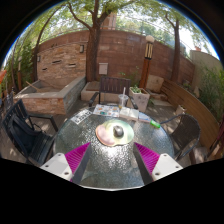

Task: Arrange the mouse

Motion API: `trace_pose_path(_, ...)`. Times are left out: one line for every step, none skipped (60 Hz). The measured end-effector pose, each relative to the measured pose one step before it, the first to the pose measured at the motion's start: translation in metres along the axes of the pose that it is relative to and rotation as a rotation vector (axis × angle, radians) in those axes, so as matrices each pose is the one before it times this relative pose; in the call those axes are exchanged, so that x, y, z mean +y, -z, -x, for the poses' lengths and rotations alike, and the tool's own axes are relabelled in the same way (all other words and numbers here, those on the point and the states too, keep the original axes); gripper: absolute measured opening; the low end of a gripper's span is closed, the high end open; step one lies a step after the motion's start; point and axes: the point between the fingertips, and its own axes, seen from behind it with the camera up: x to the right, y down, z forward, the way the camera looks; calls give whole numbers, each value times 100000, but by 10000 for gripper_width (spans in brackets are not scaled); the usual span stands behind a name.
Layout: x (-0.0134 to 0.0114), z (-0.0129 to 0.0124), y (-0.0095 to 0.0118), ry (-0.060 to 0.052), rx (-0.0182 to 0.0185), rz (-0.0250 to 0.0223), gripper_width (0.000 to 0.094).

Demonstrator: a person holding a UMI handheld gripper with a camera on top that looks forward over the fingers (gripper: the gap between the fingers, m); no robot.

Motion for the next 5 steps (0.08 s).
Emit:
trace_pose_path(26,62,149,-270,-49,-215,857)
trace_pose_path(16,39,107,-366,16,-34,857)
trace_pose_path(104,30,115,-286,123,158,858)
trace_pose_path(117,59,-47,-134,222,124,856)
trace_pose_path(65,22,61,142,215,-37,858)
